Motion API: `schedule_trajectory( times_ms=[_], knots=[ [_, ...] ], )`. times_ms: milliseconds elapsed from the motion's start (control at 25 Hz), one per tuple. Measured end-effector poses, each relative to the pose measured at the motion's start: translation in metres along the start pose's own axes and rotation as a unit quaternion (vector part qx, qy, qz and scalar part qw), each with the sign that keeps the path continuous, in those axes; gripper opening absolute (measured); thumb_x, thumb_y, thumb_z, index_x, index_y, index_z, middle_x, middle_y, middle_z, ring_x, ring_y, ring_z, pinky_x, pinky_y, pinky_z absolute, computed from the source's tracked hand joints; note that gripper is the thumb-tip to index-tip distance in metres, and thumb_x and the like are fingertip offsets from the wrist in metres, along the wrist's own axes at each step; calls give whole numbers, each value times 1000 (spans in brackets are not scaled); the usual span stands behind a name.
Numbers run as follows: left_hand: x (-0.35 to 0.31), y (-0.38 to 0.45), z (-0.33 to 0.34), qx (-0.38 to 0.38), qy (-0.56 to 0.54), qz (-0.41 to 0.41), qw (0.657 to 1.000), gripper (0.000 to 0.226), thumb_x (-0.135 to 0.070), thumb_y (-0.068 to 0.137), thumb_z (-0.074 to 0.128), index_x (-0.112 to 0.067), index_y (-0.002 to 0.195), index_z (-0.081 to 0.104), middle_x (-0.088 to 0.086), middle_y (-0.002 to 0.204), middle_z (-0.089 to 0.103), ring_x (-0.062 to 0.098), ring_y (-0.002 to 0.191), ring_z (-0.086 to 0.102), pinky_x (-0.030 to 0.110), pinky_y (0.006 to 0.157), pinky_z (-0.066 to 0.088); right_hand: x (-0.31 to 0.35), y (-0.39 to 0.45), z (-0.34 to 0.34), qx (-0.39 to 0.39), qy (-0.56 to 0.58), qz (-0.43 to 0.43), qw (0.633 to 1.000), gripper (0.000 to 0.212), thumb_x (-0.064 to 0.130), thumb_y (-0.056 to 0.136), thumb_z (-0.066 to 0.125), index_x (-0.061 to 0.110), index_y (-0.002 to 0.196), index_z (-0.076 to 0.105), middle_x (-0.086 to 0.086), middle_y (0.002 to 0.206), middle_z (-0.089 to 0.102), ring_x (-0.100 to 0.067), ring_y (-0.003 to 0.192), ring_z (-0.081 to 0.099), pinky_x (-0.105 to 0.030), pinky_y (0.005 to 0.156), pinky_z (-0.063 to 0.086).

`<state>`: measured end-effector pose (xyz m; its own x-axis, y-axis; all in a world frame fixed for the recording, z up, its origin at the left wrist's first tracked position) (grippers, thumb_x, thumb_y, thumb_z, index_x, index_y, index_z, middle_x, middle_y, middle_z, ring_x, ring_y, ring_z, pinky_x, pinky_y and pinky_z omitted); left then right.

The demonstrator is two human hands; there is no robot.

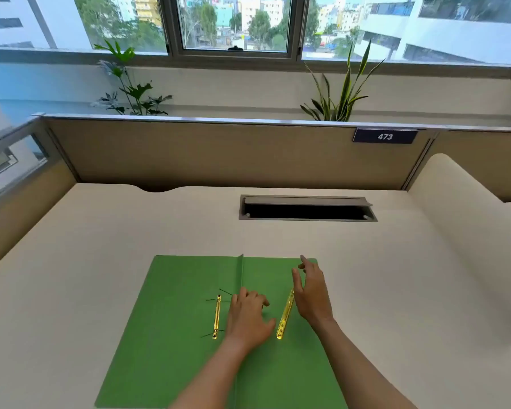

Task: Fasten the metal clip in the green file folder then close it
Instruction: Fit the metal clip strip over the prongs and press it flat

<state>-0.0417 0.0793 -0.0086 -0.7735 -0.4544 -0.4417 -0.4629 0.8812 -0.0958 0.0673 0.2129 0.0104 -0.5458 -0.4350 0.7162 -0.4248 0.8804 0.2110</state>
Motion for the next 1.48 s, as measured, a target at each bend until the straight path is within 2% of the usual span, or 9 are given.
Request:
schedule_trajectory(
  times_ms=[200,360,480,600,880,1120,1240,1320,1480],
  knots=[
    [5,14,16,33,-23,-78,996,38,-55,69,67,-28,95,70,-4,98,59,18,110,46,32,96,38,-47,-22,11,8,95,134,986,37,28,100,48,8,131,55,-8,121,60,-18,104,59,-32,90,49],
    [0,26,31,71,-44,-118,989,39,-58,65,73,-26,86,73,-2,99,67,20,114,47,34,96,35,-68,-39,19,24,126,165,978,29,15,92,64,6,120,61,-9,95,65,-15,83,61,-13,69,46],
    [-6,35,40,71,-39,-146,986,42,-59,67,75,-23,88,74,-2,104,71,21,118,49,35,97,35,-71,-42,23,22,142,181,973,32,-1,81,69,3,113,63,-15,89,65,-24,81,63,-12,64,49],
    [-9,38,42,46,-22,-196,979,47,-60,71,75,-21,97,74,-1,109,72,22,117,53,36,95,36,-72,-40,23,22,152,188,970,34,-6,74,74,0,106,64,-17,89,66,-23,80,62,-9,64,51],
    [0,32,50,37,-113,-314,942,43,-36,66,88,-11,97,71,8,110,74,28,105,67,31,82,48,-77,-40,22,32,175,182,967,37,-2,69,82,3,102,66,-8,84,64,-15,77,60,-20,70,55],
    [0,33,57,46,-173,-325,929,31,-29,71,85,-12,94,75,7,104,75,29,97,70,35,83,57,-79,-43,23,39,180,166,969,37,0,76,77,7,110,64,-11,89,65,-16,82,63,-13,72,54],
    [0,33,62,46,-200,-311,928,10,-24,72,82,-19,77,76,1,98,77,25,96,71,36,87,57,-81,-43,22,29,181,171,968,33,3,83,71,9,115,63,-13,90,65,-14,80,62,-8,69,51],
    [6,32,60,38,-236,-311,920,14,-23,69,85,-22,72,72,-1,98,77,23,98,70,35,90,55,-77,-43,24,24,181,179,967,30,8,88,68,8,117,61,-13,91,66,-13,79,61,-4,67,47],
    [12,39,56,15,-318,-272,908,31,-20,75,83,-11,104,77,8,105,77,20,92,70,24,83,53,-75,-41,25,5,151,203,968,28,17,94,60,6,119,61,-11,99,65,-17,84,58,-11,69,43]
  ],
)
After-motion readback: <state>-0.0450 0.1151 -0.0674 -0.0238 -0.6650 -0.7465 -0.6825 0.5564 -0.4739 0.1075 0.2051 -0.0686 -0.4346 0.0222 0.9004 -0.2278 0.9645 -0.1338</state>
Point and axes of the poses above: each hand's wrist, its own y-axis towards the middle knuckle, its own z-axis out of the palm, x = y × z, the point moved 9 cm from there along y, towards the middle knuckle
